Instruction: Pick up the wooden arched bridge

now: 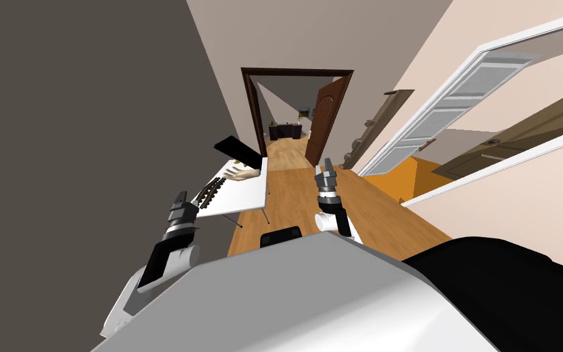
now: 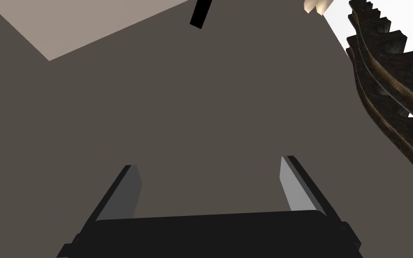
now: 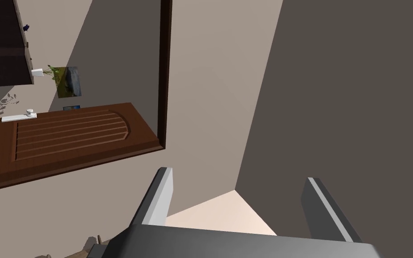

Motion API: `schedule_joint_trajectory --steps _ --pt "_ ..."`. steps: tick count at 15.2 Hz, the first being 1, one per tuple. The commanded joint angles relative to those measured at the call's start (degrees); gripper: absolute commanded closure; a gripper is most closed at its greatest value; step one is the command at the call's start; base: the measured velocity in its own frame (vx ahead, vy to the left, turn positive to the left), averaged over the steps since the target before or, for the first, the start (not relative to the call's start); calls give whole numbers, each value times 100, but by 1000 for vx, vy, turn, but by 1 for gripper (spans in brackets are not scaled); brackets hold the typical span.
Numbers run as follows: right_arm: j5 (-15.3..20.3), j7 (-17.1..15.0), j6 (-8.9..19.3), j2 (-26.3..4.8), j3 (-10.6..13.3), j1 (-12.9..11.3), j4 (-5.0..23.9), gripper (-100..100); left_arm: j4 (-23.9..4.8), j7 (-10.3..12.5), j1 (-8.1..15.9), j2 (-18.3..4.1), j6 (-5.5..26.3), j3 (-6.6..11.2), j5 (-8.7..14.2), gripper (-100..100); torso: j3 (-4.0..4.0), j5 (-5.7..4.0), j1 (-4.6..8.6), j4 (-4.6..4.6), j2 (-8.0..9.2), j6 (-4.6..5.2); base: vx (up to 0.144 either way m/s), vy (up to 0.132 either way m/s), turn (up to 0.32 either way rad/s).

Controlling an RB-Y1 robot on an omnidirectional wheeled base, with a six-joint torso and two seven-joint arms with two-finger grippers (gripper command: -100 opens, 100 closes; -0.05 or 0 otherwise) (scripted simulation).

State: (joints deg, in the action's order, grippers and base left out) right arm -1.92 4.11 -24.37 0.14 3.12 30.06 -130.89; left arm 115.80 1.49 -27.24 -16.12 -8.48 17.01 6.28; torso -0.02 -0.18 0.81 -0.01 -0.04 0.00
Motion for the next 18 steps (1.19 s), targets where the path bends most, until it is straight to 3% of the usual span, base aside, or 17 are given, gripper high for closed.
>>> schedule_joint_trajectory --steps 1,2,4,5,6,7,9,10,11,12,13,14,15,16,18 --pt "0 0 0 0 0 0 0 0 -89 87 -2 -75 224 123 62 -100 0 0 0 0 0 0 3 -174 11" --pt "0 0 0 0 0 0 0 0 -283 205 10 -191 373 297 154 -100 1 0 -4 0 1 0 13 -215 9" --pt "0 0 0 0 0 0 0 0 -283 205 10 -191 446 297 154 -100 -1 -3 11 0 -3 0 17 -192 21" --pt "0 0 0 0 0 0 0 0 -484 327 23 -307 653 477 248 -100 -2 -1 -2 0 -3 0 38 -155 4" --pt "0 0 0 0 0 0 0 0 -484 327 23 -307 676 477 248 -100 -4 2 -8 -1 -9 0 43 -159 8" --pt "0 0 0 0 0 1 0 0 -685 451 36 -421 850 662 345 -100 -7 2 -11 -2 -12 0 61 -189 9" --pt "0 0 0 0 0 1 0 0 -690 451 36 -421 911 662 345 -100 -13 0 -3 -5 -23 0 54 -159 19" --pt "0 0 0 -1 -1 1 0 0 -900 579 49 -535 1131 851 444 -100 -11 1 -16 -4 -19 0 36 -144 -1" --pt "0 0 0 -1 -1 1 0 0 -900 579 49 -535 1152 851 444 -100 -9 3 -17 -3 -16 -1 52 -154 11" --pt "0 0 0 -1 -1 1 0 0 -1070 708 63 -646 1346 1042 544 -100 -10 3 -17 -4 -18 -1 91 -184 17" --pt "0 0 0 0 0 1 0 0 -1113 708 63 -646 1396 1042 544 -100 -15 2 -10 -5 -27 -1 91 -183 27" --pt "0 0 0 0 0 1 0 0 -1314 839 77 -756 1533 1237 646 -100 -18 1 -7 -7 -32 1 90 -206 11" --pt "0 0 0 0 0 1 0 0 -1329 839 77 -756 1643 1237 646 -100 -20 0 1 -7 -36 1 112 -187 17" --pt "0 0 0 0 0 2 0 0 -1491 971 91 -865 1835 1432 749 -100 -23 -1 -1 -8 -41 0 148 -185 10" --pt "0 0 0 -1 -1 2 0 0 -1547 971 91 -865 1893 1432 749 -100 -31 1 -7 -12 -54 -1 121 -127 22"
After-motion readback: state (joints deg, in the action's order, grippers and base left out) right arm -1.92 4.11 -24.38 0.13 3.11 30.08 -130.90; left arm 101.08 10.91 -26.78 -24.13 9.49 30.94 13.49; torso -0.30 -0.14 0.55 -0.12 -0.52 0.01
